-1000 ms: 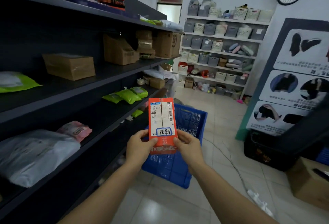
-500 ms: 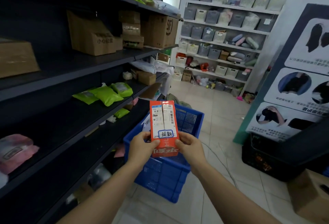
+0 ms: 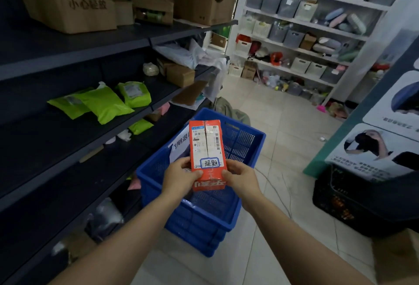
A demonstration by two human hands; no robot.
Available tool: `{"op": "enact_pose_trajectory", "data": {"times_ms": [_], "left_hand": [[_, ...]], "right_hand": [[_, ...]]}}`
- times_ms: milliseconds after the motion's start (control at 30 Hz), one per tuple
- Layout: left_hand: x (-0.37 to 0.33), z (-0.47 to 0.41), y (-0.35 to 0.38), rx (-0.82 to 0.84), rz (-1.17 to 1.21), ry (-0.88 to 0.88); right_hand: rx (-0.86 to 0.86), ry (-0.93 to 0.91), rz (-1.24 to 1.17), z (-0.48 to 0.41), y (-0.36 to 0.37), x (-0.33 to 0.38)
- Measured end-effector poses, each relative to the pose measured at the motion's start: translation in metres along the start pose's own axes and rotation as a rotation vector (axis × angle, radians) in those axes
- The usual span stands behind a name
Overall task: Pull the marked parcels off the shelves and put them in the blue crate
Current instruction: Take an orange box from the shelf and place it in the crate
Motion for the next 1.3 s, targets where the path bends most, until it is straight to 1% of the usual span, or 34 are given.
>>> {"op": "enact_pose_trajectory", "data": {"times_ms": [167, 433, 600, 700, 800, 1033, 1200, 1300], "left_hand": [[0.024, -0.047, 0.043, -0.127, 0.016, -0.048], [0.079, -0.106, 0.092, -0.290, 0.010, -0.217], [0.124, -0.151, 0.105, -0.371, 0.038, -0.324], [0.158, -0.178, 0.111, -0.422, 0.044, -0.381], [0.194, -0.196, 0.121, -0.484, 0.102, -0.461], [0.261, -0.214, 0.151, -0.646, 0.185, -0.607], [0.311, -0.225, 0.175, -0.778, 0.192, -0.705], [0.345, -0.231, 0.194, -0.862, 0.206, -0.750]], "right_hand": [[0.129, -0.018, 0.055, -0.076, -0.018, -0.019], [0.299, 0.044, 0.202, -0.175, -0.025, -0.053], [0.379, 0.103, 0.303, -0.238, -0.006, -0.083], [0.432, 0.105, 0.349, -0.274, 0.009, -0.100], [0.491, 0.124, 0.402, -0.306, 0.023, -0.121], [0.660, 0.180, 0.494, -0.357, 0.050, -0.184], [0.813, 0.132, 0.582, -0.395, 0.073, -0.233], [0.862, 0.134, 0.613, -0.417, 0.082, -0.267]]}}
Point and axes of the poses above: each hand's wrist, its own z-axis away from the middle knuckle, its own y-axis out of the palm, x = y × z, the point moved 7 cm from there along -z, towards the middle knuckle, and after that the axes turned 6 degrees about z, right-handed, at the moved point
